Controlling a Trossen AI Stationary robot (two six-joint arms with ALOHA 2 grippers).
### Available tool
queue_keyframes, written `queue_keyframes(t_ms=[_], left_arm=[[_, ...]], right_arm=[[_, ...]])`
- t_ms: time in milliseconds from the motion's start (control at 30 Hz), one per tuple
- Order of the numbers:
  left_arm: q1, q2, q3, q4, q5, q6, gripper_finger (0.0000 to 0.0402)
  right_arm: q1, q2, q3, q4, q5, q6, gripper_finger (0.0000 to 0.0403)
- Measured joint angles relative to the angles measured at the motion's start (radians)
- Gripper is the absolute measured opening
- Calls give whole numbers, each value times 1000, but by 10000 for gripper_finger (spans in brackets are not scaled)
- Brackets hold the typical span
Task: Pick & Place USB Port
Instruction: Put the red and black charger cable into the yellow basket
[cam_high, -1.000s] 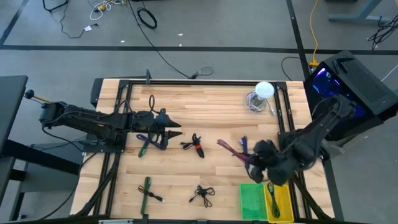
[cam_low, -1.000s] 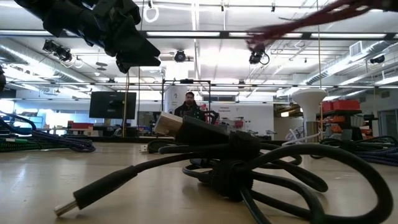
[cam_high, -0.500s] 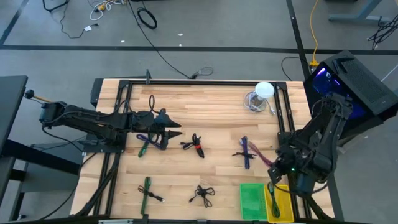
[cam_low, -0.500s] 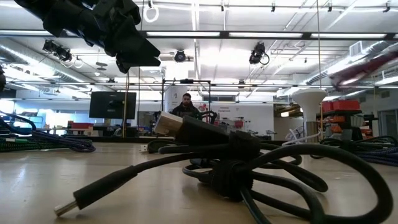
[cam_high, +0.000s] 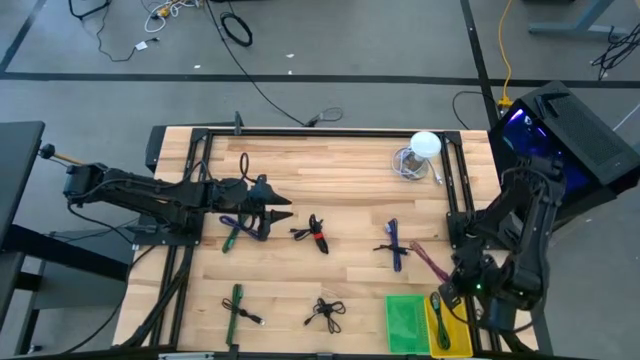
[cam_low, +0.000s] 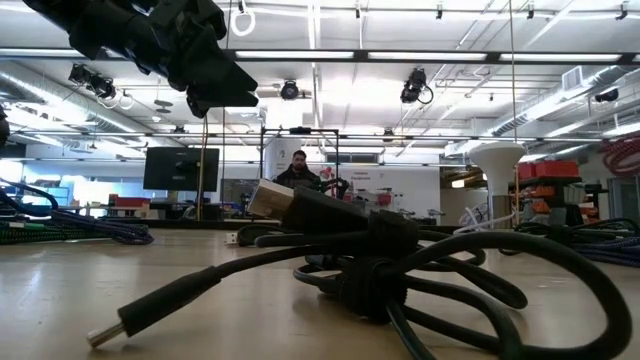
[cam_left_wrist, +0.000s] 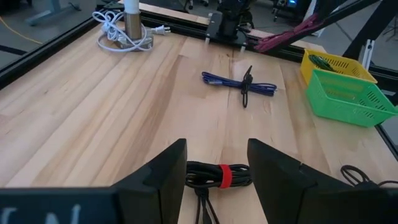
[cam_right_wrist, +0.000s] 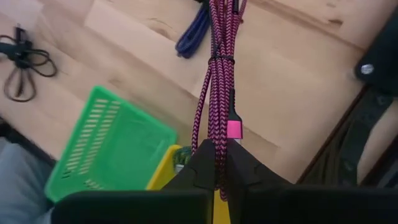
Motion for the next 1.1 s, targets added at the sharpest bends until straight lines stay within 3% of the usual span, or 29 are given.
queue_keyframes(t_ms=[333, 733, 1100], left_arm=[[0, 0, 0, 1, 0, -30, 177], [0, 0, 0, 0, -1, -108, 177], [-7, 0, 0, -8, 0, -189, 177]], right_arm=[[109, 116, 176, 0, 51, -8, 8], [194, 314, 444, -102, 17, -1, 7], [203, 321, 457, -118, -81, 13, 7]])
